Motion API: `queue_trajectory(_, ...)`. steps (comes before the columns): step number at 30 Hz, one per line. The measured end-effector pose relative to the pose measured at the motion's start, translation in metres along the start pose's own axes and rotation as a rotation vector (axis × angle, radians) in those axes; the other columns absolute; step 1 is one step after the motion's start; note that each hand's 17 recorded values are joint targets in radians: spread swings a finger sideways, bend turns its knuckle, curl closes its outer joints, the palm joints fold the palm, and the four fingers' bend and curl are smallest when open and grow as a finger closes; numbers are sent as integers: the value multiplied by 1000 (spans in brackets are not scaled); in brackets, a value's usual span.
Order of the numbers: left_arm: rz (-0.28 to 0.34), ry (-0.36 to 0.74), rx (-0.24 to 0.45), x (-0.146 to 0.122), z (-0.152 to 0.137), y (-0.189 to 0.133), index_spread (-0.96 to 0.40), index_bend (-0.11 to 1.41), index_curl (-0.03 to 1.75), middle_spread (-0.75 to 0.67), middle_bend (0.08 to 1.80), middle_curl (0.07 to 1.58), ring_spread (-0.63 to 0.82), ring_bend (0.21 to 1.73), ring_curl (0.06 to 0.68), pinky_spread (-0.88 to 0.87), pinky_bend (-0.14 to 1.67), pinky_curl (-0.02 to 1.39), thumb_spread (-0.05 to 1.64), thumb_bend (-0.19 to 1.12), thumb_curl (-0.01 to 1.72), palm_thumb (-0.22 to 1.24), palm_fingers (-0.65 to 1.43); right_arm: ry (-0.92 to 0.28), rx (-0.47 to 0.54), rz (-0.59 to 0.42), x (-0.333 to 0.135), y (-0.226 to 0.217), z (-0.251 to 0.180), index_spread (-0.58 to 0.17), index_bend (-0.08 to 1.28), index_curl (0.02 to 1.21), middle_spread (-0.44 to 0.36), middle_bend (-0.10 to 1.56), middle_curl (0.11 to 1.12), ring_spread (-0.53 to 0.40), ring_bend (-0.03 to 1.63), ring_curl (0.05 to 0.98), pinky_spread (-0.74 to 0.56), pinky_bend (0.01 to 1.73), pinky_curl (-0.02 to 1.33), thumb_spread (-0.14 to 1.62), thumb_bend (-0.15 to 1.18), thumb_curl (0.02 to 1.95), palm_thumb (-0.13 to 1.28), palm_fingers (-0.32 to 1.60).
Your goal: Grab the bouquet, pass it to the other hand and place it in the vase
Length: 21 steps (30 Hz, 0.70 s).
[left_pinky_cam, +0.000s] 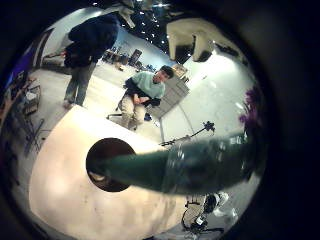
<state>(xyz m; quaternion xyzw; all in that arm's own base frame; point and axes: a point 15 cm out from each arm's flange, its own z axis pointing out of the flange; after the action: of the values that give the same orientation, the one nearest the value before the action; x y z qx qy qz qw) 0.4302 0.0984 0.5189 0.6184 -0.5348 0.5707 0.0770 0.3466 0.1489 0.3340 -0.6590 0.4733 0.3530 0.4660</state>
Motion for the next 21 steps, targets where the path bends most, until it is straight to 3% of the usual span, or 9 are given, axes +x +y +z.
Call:
queue_trajectory(5,-19,-36,-13,-13,-8,2,206,77,399,573,154,344,592,559,208,616,355,308,724,-45,365,211,-211,3,3,-10,-2,0,-1,-260,383,428,36,158,216,148,293,235,311,254,299,978,-24,474,798,283)
queue_trajectory(10,-38,-84,-4,-26,-22,-2,203,92,287,592,155,287,619,519,198,652,331,296,711,-42,355,202,-189,3,0,-12,-3,0,-1,-262,399,434,16,164,215,143,292,234,307,253,298,978,-24,474,798,288)
queue_trajectory(17,-121,-195,-100,-71,-28,7,200,118,195,593,156,223,655,480,193,659,298,291,702,-42,345,191,-155,-28,-23,-13,-11,6,1,-269,424,443,-7,162,214,133,302,235,305,247,295,975,-22,475,804,309)
queue_trajectory(21,-159,-328,-179,-102,-40,14,188,138,193,592,153,201,672,456,189,655,276,289,701,-42,344,191,-137,-26,-26,-27,-13,7,1,-273,442,450,-10,161,211,124,299,234,304,251,295,977,-21,478,822,311)
